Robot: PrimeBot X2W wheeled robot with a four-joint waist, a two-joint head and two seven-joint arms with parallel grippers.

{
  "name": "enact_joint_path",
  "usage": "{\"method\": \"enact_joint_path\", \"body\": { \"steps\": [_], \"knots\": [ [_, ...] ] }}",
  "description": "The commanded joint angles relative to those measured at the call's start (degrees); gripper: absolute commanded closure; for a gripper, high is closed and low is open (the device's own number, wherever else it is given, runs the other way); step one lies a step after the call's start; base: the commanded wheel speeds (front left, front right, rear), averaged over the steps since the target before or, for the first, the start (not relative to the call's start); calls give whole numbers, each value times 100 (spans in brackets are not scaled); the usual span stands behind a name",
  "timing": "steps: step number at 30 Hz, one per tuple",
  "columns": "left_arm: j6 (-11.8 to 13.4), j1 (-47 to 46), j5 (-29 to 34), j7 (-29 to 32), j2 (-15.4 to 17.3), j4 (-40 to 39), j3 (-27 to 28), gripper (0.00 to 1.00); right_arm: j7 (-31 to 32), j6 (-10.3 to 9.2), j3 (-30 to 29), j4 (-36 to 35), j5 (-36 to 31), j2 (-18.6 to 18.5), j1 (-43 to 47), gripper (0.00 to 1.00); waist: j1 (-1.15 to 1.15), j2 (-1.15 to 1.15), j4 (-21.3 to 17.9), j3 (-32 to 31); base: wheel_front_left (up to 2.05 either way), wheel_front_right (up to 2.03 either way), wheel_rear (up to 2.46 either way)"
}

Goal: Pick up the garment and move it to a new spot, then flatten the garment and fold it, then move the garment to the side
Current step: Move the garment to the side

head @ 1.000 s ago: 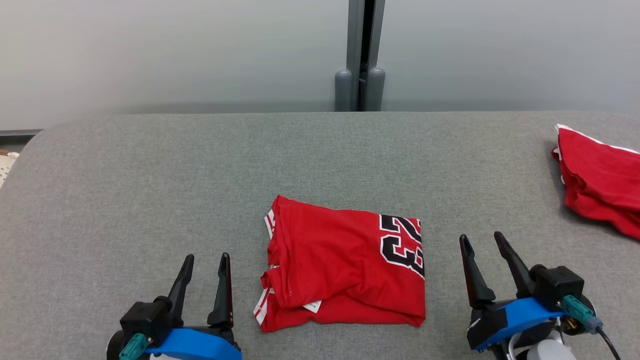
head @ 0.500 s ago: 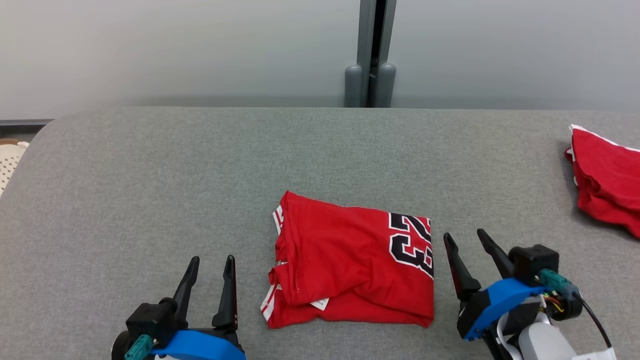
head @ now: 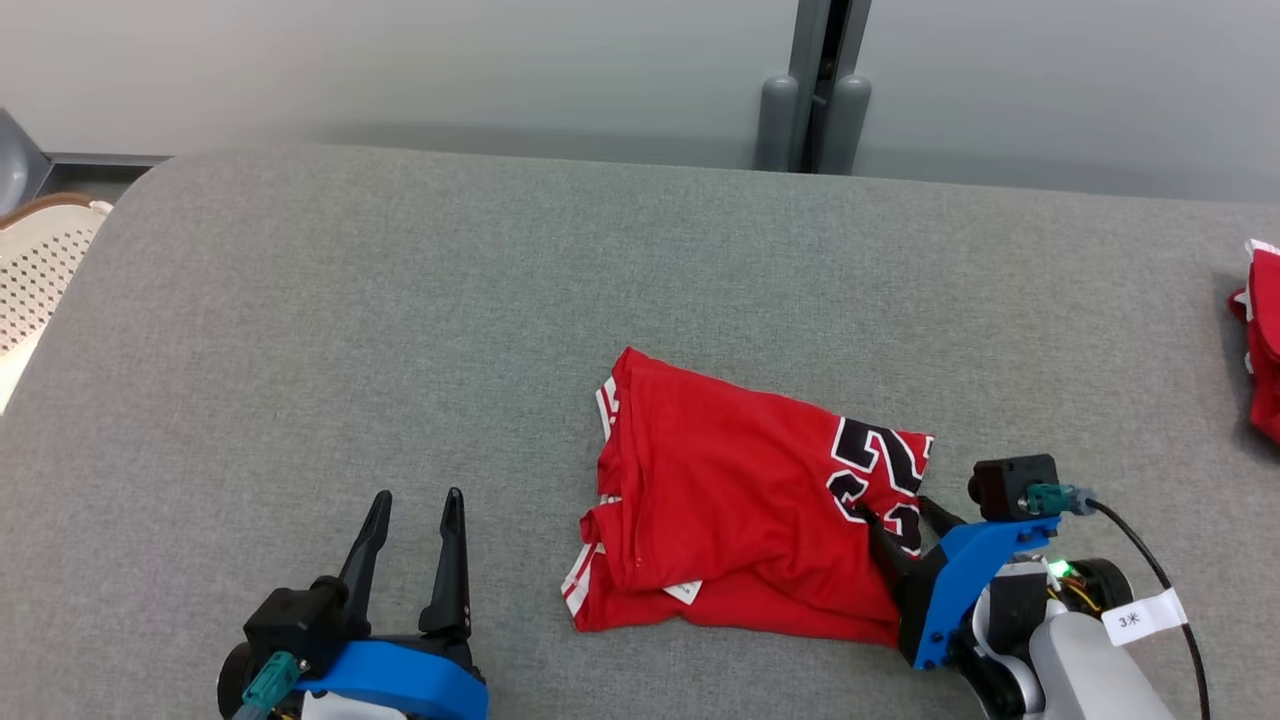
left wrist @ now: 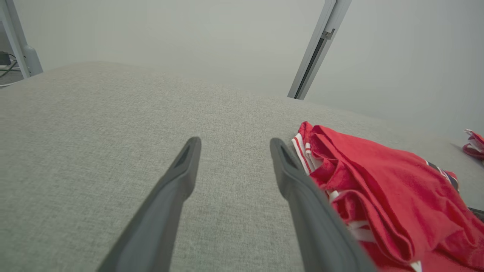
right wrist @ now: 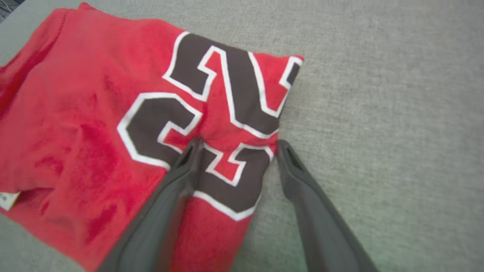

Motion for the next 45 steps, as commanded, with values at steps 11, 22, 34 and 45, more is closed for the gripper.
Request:
{"method": "enact_joint_path", "body": {
  "steps": [11,22,34,45],
  "knots": [
    [-64,-163,179,-26,-41,-131,144,0,-237,1,311,-674,-11,-483,-458,100,0,0,-433,145,0,0,0],
    [-117,-367,357,-26,-17,-329,10,0,387,1,122,-1879,55,-1337,-564,100,0,0,-1571,434,0,0,0],
    [-140,-702,412,-1,266,-462,-199,0,215,1,-233,-2109,86,-1093,-464,100,0,0,-2438,968,0,0,0],
    [-132,-866,361,73,430,-536,-270,0,188,1,-47,-1544,88,-1182,-1690,100,0,0,-2321,1251,0,0,0]
  ]
}}
